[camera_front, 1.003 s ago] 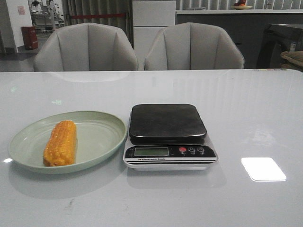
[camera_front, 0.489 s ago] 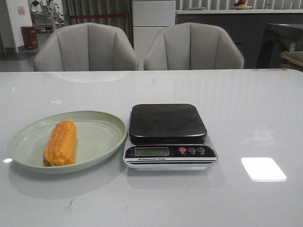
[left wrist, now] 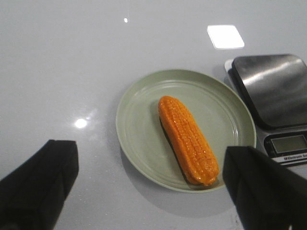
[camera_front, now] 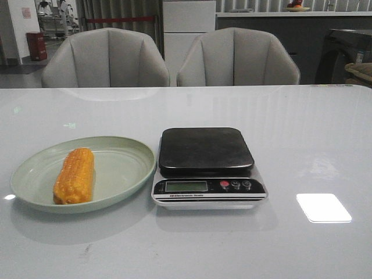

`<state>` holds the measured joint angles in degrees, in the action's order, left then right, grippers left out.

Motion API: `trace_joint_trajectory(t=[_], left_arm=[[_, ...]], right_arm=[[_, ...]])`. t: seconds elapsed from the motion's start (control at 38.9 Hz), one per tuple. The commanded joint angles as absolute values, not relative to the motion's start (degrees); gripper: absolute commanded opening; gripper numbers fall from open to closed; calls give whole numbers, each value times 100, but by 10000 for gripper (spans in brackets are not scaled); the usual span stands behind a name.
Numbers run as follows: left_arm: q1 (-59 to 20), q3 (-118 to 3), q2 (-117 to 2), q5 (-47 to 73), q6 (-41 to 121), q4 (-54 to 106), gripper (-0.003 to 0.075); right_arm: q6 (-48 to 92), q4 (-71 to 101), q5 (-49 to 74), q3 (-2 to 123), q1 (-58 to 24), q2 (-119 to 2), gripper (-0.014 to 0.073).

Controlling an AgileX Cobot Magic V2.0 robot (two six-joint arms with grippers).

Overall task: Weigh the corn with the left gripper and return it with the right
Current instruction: 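Lower the left gripper over the corn cob on the plate and grasp it, then lift the corn with the left gripper and lower it onto the scale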

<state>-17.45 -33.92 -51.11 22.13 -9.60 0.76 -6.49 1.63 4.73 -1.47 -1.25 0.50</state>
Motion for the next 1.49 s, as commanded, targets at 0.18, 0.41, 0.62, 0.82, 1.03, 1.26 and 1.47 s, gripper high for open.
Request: trace_joint_trajectory(t=[0.18, 0.41, 0.62, 0.82, 1.03, 1.26, 1.47], left_arm=[[-2309, -4336, -6955, 1763, -1021, 563, 602], [-2532, -4856, -8320, 1794, -1031, 784, 587], [-2532, -5077, -9098, 1783, -1031, 997, 587], [-2629, -5320, -9668, 1945, -1031, 1168, 524], [-2898, -5792, -9743, 2009, -1031, 1168, 97], [-3256, -6780, -9756, 2084, -1020, 1202, 122], [-3635, -7342, -10042, 2085, -1020, 1458, 134]], right_arm=[[-593, 96, 0, -208, -89, 158, 176], [-593, 96, 0, -208, -89, 158, 176], [-593, 96, 0, -208, -89, 158, 176], [-593, 96, 0, -208, -89, 158, 176], [-593, 96, 0, -208, -89, 158, 176], [-593, 96, 0, -208, -89, 158, 176], [-593, 96, 0, -208, -89, 158, 176]])
